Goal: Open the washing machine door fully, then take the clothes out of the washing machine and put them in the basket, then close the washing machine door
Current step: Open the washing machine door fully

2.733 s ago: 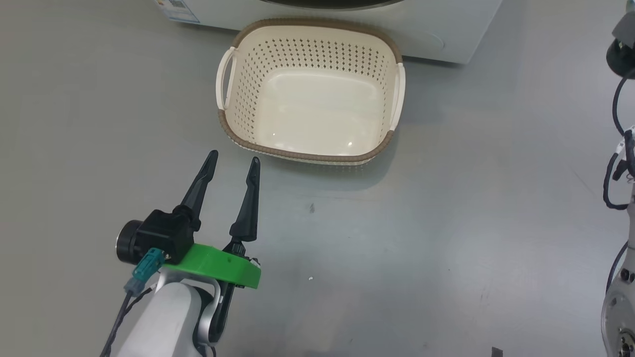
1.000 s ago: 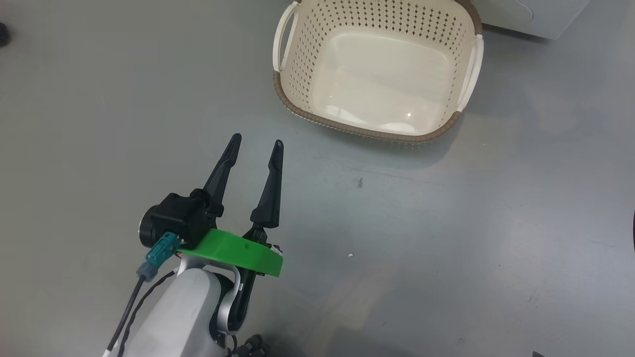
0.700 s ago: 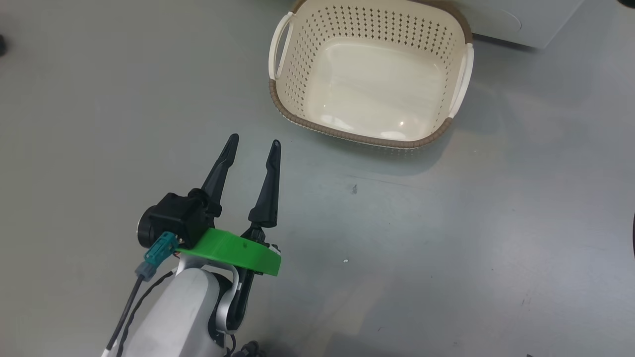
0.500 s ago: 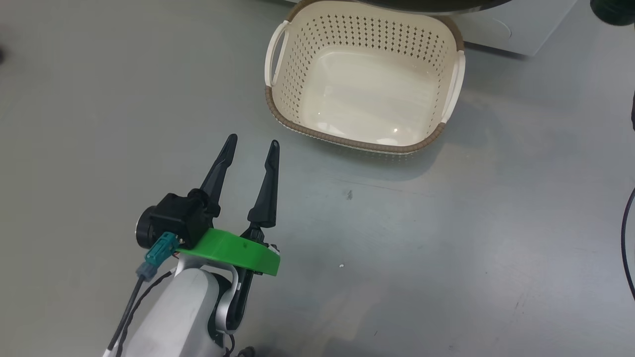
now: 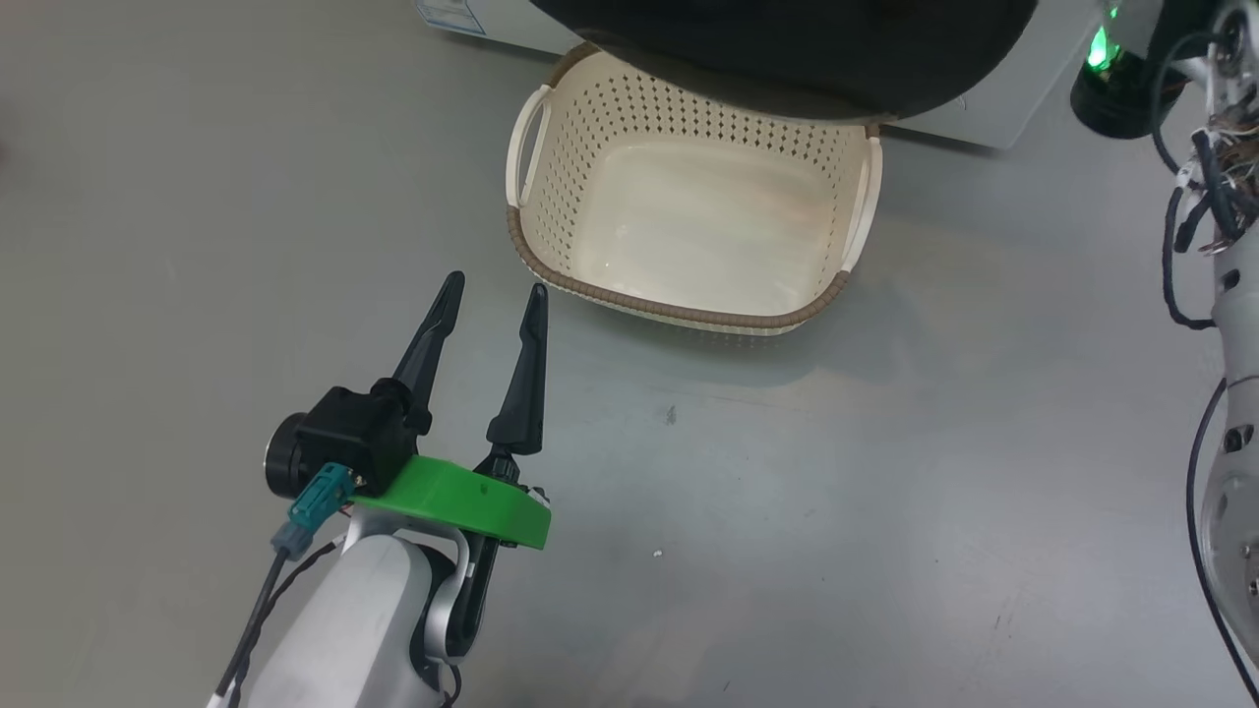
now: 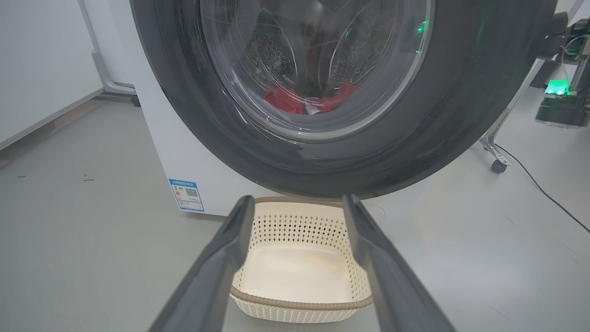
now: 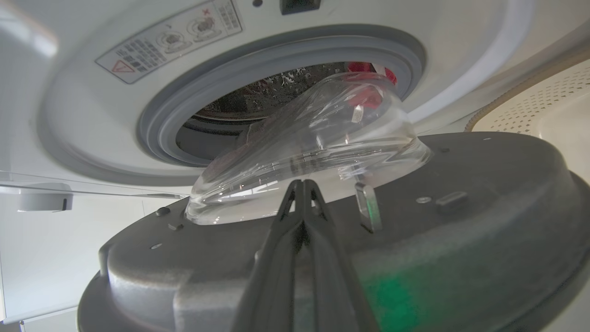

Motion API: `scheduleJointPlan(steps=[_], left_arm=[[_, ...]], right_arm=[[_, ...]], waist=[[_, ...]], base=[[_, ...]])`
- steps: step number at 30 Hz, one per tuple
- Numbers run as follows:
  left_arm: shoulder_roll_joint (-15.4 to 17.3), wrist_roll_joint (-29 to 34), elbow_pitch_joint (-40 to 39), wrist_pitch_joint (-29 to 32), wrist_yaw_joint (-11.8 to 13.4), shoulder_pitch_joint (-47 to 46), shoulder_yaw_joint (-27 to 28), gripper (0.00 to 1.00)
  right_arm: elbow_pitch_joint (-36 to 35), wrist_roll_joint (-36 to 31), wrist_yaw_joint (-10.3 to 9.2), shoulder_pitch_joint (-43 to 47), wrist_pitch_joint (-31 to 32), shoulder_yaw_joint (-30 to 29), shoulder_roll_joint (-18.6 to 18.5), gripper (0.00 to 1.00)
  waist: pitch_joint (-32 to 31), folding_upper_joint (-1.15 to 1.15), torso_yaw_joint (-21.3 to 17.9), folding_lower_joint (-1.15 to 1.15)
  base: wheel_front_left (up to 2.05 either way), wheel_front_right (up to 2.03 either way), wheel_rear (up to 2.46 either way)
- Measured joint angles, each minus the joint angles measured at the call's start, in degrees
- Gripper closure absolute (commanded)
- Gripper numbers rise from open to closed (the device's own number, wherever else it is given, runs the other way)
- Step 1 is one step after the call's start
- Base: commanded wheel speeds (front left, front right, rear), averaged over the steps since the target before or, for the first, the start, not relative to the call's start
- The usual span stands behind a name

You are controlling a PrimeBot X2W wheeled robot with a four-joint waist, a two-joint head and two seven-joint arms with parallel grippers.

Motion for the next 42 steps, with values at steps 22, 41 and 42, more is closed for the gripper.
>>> scheduleJointPlan(steps=[22,41,42], left_arm=[[0.0,0.9,0.2,0.0,0.0,0.7,0.6,0.00],[0.0,1.9,0.7,0.0,0.0,1.6,1.8,0.00],[0.0,1.9,0.8,0.0,0.0,1.7,1.9,0.00]], right_arm=[[0.7,0.3,0.00,3.9,2.9,2.2,1.8,1.00],[-4.4,-7.4,8.03,6.1,-1.9,6.2,-1.2,1.00],[-4.6,-8.6,9.17,6.7,-2.6,6.8,-1.7,1.00]], waist=[[-2.5,0.00,-1.8,0.00],[-4.3,0.00,-2.7,0.00],[-4.6,0.00,-2.8,0.00]], base=[[0.00,0.00,0.00],[0.00,0.00,0.00],[0.00,0.00,0.00]])
